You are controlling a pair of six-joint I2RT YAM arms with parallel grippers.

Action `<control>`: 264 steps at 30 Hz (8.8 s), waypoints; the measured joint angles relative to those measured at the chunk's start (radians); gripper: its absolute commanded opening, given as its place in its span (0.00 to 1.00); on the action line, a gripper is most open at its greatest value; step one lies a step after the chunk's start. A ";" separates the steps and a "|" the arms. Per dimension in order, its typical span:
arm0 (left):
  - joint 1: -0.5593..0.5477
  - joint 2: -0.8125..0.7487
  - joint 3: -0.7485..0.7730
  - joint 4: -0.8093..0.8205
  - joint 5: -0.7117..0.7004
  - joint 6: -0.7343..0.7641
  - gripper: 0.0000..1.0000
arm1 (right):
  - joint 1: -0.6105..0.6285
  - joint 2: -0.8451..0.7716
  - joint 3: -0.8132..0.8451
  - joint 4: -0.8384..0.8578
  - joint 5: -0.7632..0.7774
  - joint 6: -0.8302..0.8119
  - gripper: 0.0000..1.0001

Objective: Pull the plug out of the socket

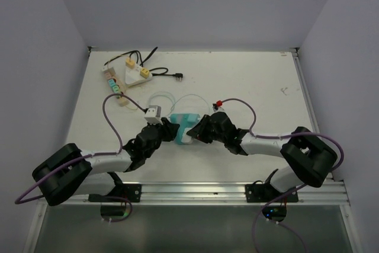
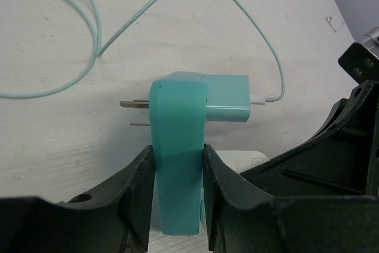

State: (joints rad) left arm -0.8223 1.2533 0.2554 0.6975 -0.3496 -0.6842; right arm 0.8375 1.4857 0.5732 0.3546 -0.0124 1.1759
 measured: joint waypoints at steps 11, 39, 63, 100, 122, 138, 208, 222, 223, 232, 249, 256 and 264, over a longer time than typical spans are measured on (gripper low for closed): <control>-0.019 0.041 -0.027 0.019 -0.009 -0.008 0.64 | 0.000 0.016 0.000 0.027 -0.032 0.000 0.00; -0.075 0.093 -0.009 0.043 -0.095 -0.143 0.00 | -0.005 -0.071 -0.068 0.048 -0.028 0.055 0.00; -0.203 0.081 0.117 -0.112 -0.332 -0.180 0.00 | -0.024 -0.228 -0.071 -0.095 0.001 0.082 0.00; -0.113 -0.241 0.058 0.001 -0.656 0.397 0.00 | -0.373 -0.327 -0.025 -0.263 -0.311 -0.098 0.00; -0.114 -0.303 -0.024 -0.162 -0.258 0.222 0.00 | -0.597 0.157 -0.034 0.128 -0.473 -0.258 0.79; -0.114 -0.272 -0.026 -0.160 -0.183 0.205 0.00 | -0.507 -0.253 -0.049 -0.018 -0.411 -0.280 0.91; -0.098 -0.275 0.508 -0.937 0.013 0.197 0.84 | -0.149 -0.006 0.220 -0.121 -0.322 -0.611 0.00; 0.048 -0.175 0.516 -1.020 0.254 0.131 0.72 | -0.149 -0.064 0.199 -0.100 -0.426 -0.824 0.00; 0.048 -0.159 0.516 -1.017 0.267 0.123 0.71 | -0.149 -0.067 0.195 -0.097 -0.427 -0.830 0.00; 0.049 -0.084 0.515 -1.003 0.320 0.073 0.57 | -0.148 -0.085 0.170 -0.085 -0.429 -0.854 0.00; 0.047 -0.032 0.501 -0.963 0.301 0.047 0.00 | -0.148 -0.095 0.160 -0.113 -0.413 -0.880 0.00; 0.024 -0.016 0.510 -0.946 0.240 0.028 0.00 | -0.142 -0.148 0.160 -0.177 -0.359 -0.931 0.00; 0.084 0.018 0.542 -1.004 0.039 -0.005 0.00 | -0.144 -0.262 0.165 -0.303 -0.328 -0.958 0.00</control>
State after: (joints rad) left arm -0.7383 1.2709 0.7979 -0.3069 -0.3107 -0.6888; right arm 0.6933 1.2232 0.7383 0.0513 -0.3401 0.2184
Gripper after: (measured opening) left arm 0.411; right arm 0.349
